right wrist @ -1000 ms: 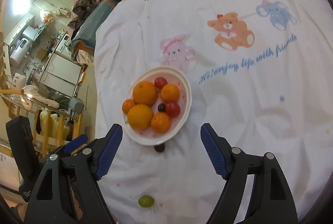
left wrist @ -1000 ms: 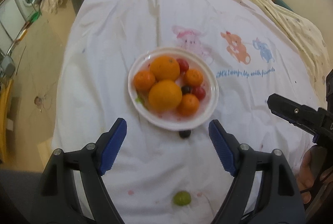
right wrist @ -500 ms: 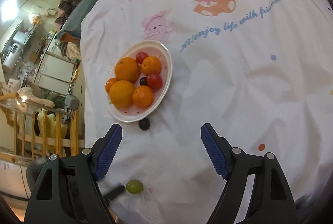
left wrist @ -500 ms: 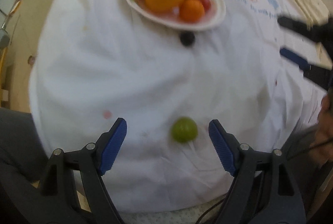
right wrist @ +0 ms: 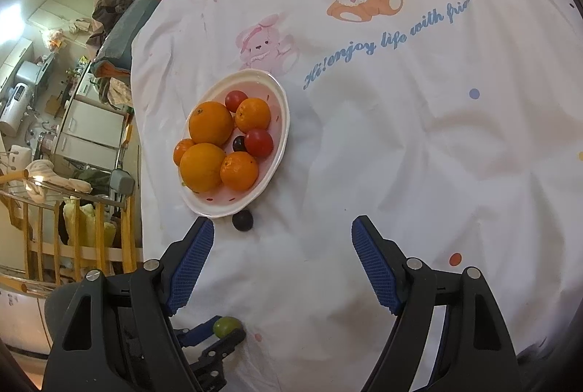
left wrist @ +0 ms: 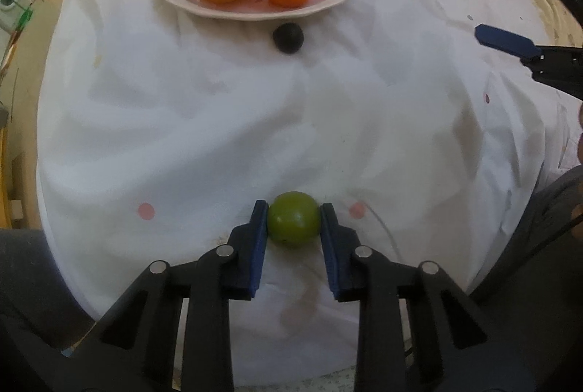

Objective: Organize fruits
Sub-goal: 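Lift the green lime with the left tool while the right tool grasps another dark plum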

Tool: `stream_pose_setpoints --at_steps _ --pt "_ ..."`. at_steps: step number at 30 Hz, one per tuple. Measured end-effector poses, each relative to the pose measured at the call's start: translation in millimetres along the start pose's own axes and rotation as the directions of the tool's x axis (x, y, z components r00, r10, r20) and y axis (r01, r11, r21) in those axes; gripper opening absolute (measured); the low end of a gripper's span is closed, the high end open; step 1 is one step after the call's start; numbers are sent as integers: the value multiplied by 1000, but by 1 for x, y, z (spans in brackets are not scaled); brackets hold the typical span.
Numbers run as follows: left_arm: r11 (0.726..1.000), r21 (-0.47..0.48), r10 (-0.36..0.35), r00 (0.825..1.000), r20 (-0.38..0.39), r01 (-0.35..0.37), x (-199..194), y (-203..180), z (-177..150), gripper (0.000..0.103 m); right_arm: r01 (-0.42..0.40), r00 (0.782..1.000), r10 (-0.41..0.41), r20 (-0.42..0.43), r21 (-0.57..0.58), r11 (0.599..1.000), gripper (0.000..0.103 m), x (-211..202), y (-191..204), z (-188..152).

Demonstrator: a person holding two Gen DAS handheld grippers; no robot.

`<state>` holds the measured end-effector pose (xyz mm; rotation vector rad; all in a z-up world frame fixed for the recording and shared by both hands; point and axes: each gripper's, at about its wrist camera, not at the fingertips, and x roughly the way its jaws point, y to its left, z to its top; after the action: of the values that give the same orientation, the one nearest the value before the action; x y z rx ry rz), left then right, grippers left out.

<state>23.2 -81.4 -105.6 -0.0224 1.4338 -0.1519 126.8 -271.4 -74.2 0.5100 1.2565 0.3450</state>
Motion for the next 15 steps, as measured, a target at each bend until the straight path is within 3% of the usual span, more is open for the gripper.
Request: stream_pose_setpoints --at_steps 7,15 --pt "1000 3 -25 998 55 25 -31 7 17 24 12 1000 -12 -7 -6 1000 81 4 2 0" --pt "999 -42 34 980 198 -26 -78 49 80 24 53 998 -54 -28 -53 997 81 24 14 -2"
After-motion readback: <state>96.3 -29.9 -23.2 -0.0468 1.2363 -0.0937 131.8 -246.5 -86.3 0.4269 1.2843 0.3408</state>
